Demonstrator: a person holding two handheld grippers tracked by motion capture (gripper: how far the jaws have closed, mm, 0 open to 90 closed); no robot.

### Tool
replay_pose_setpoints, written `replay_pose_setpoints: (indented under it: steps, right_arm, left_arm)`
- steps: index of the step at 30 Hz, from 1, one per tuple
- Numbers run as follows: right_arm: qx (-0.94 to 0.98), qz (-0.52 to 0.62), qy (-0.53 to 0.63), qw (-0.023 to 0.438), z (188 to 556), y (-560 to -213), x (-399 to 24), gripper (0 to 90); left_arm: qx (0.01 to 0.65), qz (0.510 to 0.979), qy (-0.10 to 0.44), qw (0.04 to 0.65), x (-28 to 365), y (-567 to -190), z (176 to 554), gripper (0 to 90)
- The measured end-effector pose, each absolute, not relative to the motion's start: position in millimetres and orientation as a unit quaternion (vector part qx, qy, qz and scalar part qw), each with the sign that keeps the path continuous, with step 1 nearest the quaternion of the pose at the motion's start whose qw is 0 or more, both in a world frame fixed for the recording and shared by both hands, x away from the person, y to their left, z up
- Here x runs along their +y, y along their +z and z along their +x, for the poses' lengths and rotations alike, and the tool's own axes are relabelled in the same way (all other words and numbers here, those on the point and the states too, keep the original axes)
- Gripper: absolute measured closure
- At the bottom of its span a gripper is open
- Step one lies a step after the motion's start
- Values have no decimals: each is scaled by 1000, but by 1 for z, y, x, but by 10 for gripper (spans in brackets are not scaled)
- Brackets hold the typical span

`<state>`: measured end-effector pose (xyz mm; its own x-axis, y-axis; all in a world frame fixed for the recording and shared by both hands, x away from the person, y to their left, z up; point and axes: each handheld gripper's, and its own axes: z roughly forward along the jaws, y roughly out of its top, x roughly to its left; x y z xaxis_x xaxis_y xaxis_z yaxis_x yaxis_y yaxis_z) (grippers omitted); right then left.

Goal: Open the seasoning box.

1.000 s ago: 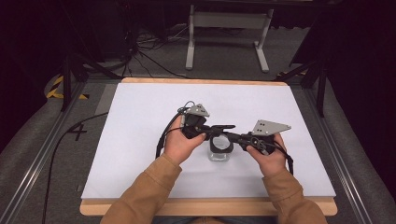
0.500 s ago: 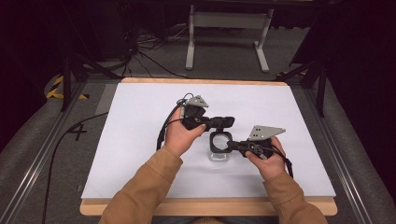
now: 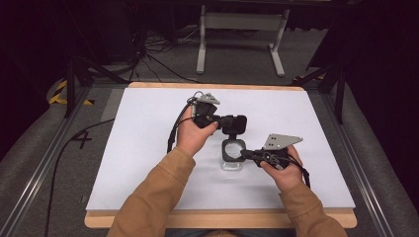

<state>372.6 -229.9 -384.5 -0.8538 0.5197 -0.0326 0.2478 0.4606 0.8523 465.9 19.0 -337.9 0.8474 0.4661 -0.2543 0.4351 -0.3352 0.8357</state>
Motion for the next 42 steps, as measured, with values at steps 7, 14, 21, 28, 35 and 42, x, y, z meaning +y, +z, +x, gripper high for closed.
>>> replay_pose_setpoints:
  steps: [7,14,21,28,35,42]
  right_arm:
    - [843,215,470,149,373,-385,-230,900]
    - [843,214,470,149,372,-386,-230,900]
    - [842,217,472,145,373,-386,-231,900]
    - [845,224,472,118,376,-381,-227,892]
    - [842,210,481,125,379,-362,-228,845]
    - [837,222,486,120,391,-352,-243,805]
  left_arm:
    - [279,815,13,508,18,-339,468,893]
    - [276,818,13,504,18,-337,467,890]
    - [268,832,25,485,14,-331,462,853]
    - [255,830,28,495,17,-316,447,803]
    - [233,847,39,476,41,-305,425,700]
    - [250,843,49,474,75,-304,403,653]
